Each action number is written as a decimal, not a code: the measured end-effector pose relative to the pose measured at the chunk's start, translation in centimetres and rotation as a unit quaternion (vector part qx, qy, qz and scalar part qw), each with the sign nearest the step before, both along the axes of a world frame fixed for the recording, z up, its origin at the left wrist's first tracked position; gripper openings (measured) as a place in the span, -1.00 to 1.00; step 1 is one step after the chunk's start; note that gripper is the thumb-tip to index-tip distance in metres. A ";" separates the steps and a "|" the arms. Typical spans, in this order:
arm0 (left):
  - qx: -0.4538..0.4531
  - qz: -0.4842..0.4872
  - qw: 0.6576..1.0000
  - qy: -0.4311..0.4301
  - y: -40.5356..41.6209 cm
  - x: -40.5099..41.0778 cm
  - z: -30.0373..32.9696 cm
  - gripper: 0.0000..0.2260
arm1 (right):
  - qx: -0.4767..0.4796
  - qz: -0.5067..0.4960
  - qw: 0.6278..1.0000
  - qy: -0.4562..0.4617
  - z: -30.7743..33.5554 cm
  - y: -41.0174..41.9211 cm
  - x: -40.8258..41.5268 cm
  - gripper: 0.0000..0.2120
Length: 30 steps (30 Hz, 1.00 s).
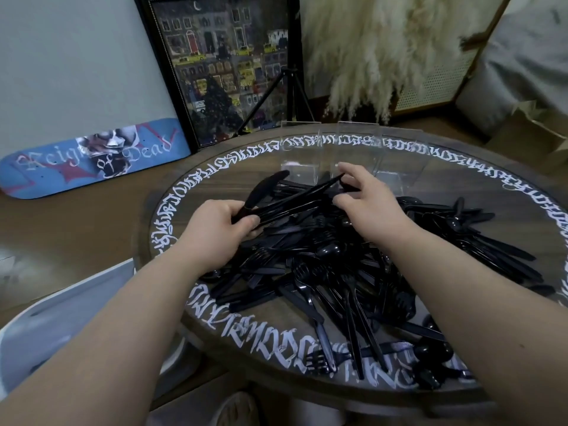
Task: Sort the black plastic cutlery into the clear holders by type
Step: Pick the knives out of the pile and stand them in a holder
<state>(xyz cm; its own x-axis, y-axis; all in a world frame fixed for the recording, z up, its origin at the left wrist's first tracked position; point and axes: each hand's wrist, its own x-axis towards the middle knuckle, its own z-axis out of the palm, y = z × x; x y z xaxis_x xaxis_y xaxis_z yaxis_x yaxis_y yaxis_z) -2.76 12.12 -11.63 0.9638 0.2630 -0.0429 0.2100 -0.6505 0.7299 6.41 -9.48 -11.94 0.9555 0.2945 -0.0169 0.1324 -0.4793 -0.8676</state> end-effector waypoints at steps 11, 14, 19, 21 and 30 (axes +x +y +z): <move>-0.179 0.024 0.983 -0.008 -3.0 0.7 0.3 -0.86 | 0.170 -0.075 0.978 0.099 0.4 -1.8 -0.5 -0.82; -0.156 0.013 0.988 -0.003 -3.8 0.9 0.3 -0.88 | 0.210 -0.091 0.965 0.131 0.7 -2.3 -0.7 -0.90; -0.151 -0.001 0.989 0.002 -5.4 1.2 0.1 -0.89 | 0.317 -0.103 0.919 0.212 1.3 -3.0 -0.8 -0.85; -0.141 -0.006 0.990 -0.003 -5.9 1.3 0.2 -0.89 | 0.329 -0.120 0.908 0.229 1.4 -3.4 -0.8 -0.88; -0.163 -0.061 0.985 0.007 -8.2 1.7 0.3 -0.89 | 0.415 -0.221 0.839 0.275 2.3 -4.4 -1.1 -0.92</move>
